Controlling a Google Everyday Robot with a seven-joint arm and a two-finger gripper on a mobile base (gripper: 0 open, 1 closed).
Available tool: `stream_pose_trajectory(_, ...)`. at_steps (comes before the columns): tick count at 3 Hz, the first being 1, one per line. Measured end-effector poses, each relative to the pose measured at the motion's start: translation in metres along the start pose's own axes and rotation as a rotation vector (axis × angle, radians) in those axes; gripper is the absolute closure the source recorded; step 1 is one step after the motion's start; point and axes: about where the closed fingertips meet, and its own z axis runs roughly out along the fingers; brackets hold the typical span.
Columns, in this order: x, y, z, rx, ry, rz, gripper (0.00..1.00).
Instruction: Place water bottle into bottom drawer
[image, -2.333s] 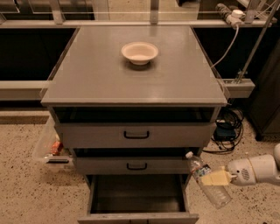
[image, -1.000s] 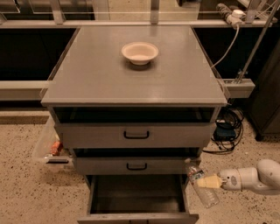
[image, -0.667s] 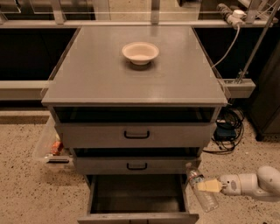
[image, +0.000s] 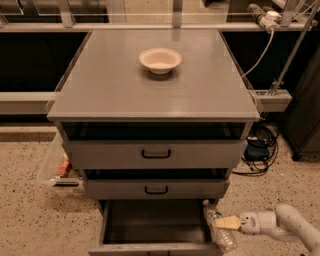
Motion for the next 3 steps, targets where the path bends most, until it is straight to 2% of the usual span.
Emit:
stream_pose_trajectory(1,0.021,-0.032,0.022,-0.063,0.016,0.112,1.00)
stream_pose_trajectory(2,0.033,-0.055,0.038,-0.095,0.027,0.185,1.00)
stream_pose_trajectory(3,0.015,-0.069,0.053,-0.092,0.045,0.166,1.00)
